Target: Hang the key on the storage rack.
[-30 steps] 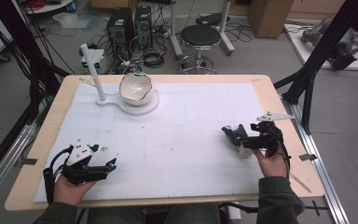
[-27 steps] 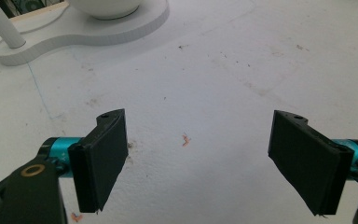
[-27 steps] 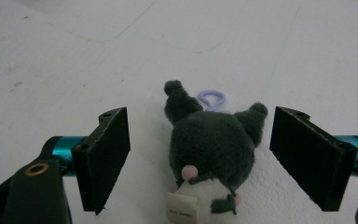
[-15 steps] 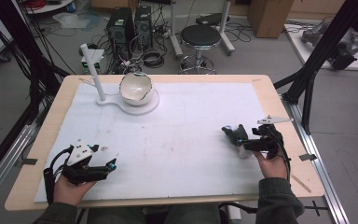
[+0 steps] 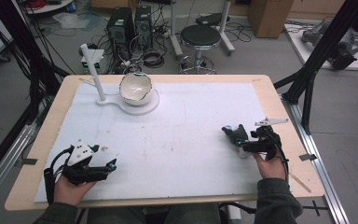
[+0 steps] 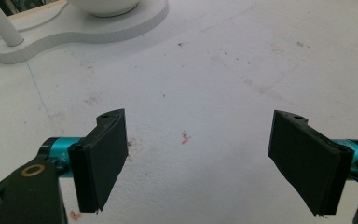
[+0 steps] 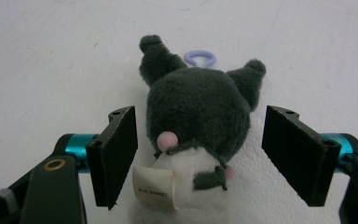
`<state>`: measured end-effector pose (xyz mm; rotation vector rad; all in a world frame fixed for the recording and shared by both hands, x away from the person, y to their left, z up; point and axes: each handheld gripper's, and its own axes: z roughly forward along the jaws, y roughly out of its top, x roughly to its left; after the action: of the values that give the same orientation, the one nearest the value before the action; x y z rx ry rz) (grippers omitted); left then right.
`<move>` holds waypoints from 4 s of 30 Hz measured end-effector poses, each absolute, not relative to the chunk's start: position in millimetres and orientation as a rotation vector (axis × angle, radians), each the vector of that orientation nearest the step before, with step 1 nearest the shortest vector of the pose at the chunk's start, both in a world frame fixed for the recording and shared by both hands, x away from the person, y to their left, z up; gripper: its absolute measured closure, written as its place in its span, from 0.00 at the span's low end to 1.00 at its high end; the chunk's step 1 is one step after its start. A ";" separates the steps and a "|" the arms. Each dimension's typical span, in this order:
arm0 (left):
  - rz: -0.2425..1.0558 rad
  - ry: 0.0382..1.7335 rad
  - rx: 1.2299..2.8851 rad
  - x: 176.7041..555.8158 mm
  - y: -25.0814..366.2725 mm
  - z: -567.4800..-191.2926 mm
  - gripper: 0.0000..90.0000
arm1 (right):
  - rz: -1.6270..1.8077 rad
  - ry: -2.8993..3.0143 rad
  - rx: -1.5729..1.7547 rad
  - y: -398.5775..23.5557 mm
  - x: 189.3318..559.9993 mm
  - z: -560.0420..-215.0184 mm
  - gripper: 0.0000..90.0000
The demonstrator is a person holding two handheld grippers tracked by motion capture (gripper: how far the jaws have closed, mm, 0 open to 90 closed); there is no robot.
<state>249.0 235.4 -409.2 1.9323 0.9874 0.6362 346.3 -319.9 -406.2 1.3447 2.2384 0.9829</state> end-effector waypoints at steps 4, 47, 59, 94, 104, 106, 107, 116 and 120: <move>0.637 0.982 1.939 249.2 235.1 -409.4 0.22 | 0.968 2.244 1.351 -320.6 347.7 -409.8 0.30; 0.636 0.987 1.934 249.9 236.3 -409.9 0.22 | 0.986 2.276 1.318 -321.9 344.4 -412.4 0.58; 0.635 0.990 1.934 249.7 237.6 -409.6 0.22 | 0.984 2.276 1.292 -323.0 343.3 -408.3 0.58; 0.636 0.993 1.929 249.3 239.9 -409.3 0.22 | 1.082 2.320 1.239 -312.6 342.2 -386.0 0.58; 0.639 0.993 1.922 248.9 240.8 -408.9 0.22 | 1.187 2.344 1.178 -295.7 344.0 -369.7 0.58; 0.640 0.992 1.922 248.9 241.2 -408.8 0.22 | 1.202 2.347 1.154 -292.2 344.4 -367.1 0.58; 0.639 0.992 1.923 248.8 241.4 -408.7 0.22 | 1.210 2.351 1.145 -290.5 344.6 -366.0 0.58; 0.641 0.995 1.921 248.5 241.8 -408.5 0.22 | 1.267 2.359 1.075 -273.7 347.7 -357.1 0.58; 0.638 0.993 1.922 248.3 242.6 -408.3 0.22 | 1.292 2.368 1.054 -266.1 349.4 -353.5 0.58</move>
<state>248.3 242.6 -408.3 1.9218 0.9934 0.6384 349.4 -266.1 -353.5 1.0539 2.3678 1.2915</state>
